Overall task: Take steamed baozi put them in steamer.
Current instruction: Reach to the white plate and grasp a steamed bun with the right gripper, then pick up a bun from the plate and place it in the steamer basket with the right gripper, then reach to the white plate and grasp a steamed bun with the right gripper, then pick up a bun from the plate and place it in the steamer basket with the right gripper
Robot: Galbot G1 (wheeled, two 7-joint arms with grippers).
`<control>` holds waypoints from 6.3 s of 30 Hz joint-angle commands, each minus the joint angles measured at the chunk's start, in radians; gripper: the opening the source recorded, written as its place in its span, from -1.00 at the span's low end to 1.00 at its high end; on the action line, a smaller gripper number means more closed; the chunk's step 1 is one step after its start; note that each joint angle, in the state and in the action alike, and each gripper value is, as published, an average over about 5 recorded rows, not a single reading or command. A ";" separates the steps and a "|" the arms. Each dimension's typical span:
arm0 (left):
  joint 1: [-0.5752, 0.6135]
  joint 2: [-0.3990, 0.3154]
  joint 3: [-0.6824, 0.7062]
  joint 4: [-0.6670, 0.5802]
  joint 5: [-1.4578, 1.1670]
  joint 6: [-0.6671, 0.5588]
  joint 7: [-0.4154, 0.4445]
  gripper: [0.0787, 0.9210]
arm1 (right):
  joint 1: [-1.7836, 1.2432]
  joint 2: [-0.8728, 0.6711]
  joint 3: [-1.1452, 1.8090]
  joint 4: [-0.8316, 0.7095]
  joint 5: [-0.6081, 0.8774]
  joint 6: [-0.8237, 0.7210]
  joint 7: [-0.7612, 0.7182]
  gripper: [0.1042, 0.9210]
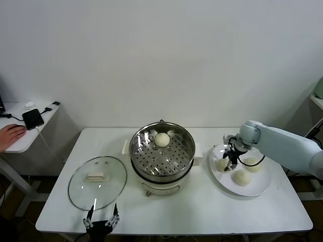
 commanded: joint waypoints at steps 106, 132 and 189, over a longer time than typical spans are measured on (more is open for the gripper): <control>0.021 -0.048 0.037 -0.119 0.059 0.019 0.008 0.77 | -0.116 -0.270 0.086 0.206 -0.198 0.023 -0.019 0.76; 0.041 -0.045 0.055 -0.142 0.076 0.019 0.008 0.77 | 0.062 -0.240 0.022 0.238 -0.144 0.014 -0.044 0.35; 0.019 -0.050 0.052 -0.124 0.066 0.014 0.002 0.77 | 0.346 0.421 -0.165 0.307 -0.294 0.794 -0.041 0.65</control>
